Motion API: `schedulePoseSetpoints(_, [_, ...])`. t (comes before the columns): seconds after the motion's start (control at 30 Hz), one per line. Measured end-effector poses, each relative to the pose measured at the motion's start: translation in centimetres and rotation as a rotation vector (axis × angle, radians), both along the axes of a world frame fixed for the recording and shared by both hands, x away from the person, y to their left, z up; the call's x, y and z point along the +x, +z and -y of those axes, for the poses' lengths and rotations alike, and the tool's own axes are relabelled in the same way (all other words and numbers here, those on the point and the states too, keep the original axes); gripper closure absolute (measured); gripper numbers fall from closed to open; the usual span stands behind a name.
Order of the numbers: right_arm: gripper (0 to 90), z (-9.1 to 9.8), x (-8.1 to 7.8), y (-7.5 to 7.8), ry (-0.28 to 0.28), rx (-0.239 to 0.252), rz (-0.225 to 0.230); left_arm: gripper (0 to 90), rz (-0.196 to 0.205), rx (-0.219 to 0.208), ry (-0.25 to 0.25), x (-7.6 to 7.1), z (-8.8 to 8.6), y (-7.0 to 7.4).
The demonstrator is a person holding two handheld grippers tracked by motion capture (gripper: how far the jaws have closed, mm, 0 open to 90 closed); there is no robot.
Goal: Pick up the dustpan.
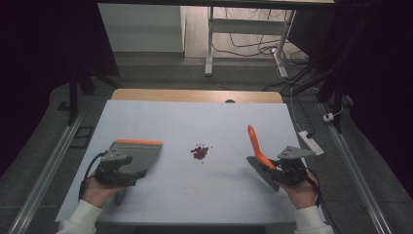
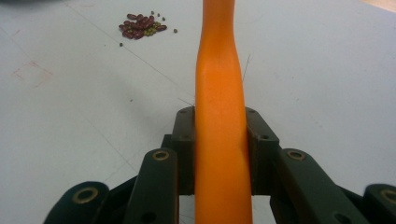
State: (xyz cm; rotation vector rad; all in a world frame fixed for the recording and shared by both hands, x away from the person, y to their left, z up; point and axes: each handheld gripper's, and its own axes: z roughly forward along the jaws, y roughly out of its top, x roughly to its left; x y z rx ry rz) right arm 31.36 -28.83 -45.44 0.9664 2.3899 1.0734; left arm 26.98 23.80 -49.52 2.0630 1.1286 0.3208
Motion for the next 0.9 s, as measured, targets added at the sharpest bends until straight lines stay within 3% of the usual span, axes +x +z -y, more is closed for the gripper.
schedulePoseSetpoints(0.43, [70.1, 0.0, 0.0, -0.1, -0.012, -0.017, -0.002, 21.7, 0.008, -0.002, -0.003, -0.4, -0.1, 0.5])
schedulePoseSetpoints(0.9, [70.0, 0.2, 0.1, 0.2, -0.017, -0.004, 0.009, 21.7, 0.02, 0.011, 0.003, -0.9, 0.1, 1.3])
